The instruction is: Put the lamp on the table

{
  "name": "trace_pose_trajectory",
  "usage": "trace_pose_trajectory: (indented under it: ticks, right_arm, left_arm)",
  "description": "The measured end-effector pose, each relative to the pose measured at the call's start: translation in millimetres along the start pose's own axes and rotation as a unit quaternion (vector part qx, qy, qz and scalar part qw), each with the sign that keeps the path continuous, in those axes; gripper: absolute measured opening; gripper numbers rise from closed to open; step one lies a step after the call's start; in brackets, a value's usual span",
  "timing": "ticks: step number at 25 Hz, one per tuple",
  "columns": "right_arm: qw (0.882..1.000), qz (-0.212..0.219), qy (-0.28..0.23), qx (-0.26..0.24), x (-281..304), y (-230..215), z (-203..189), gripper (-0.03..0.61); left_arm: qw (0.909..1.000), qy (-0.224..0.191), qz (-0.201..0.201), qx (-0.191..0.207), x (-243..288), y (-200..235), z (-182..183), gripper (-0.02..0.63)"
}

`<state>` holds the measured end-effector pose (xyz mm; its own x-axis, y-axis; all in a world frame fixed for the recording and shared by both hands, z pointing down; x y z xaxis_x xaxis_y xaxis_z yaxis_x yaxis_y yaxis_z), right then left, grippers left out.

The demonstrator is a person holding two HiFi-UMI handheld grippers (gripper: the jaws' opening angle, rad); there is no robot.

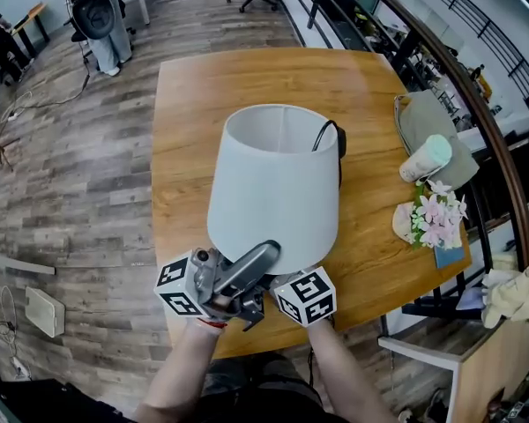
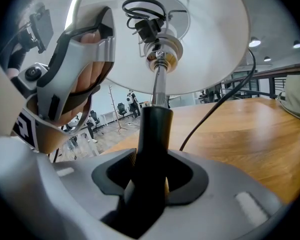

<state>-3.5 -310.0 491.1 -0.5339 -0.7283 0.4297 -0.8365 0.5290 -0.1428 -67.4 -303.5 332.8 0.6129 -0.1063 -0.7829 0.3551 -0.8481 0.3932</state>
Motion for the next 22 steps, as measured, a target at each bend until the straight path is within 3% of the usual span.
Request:
trace_pose_trajectory:
  ticks: [14, 22]
  right_arm:
    - [1.000, -0.013, -0.017, -0.020, 7.9, -10.8, 6.2, 0.184]
    - [0.998, -0.048, -0.026, -0.038, -1.6, -8.0, 0.4, 0.201]
  left_arm:
    - [0.9999, 0.002, -0.015, -0.005, 3.0, 10.4, 2.0, 0.005]
    - [0.9997, 0.014, -0.018, -0.003, 3.5, -0.4, -11.7, 0.003]
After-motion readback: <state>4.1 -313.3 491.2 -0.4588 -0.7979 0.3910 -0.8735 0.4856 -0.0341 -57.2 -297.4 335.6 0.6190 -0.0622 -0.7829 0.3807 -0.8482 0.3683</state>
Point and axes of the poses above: the fingertips, and each gripper's own axes: x forward along the fingers, y to its left, z out of its top, the point moved 5 cm from there along -x, backward along the fingers, and after that the axes turned 13 degrees about -z, right-handed, at the moved point
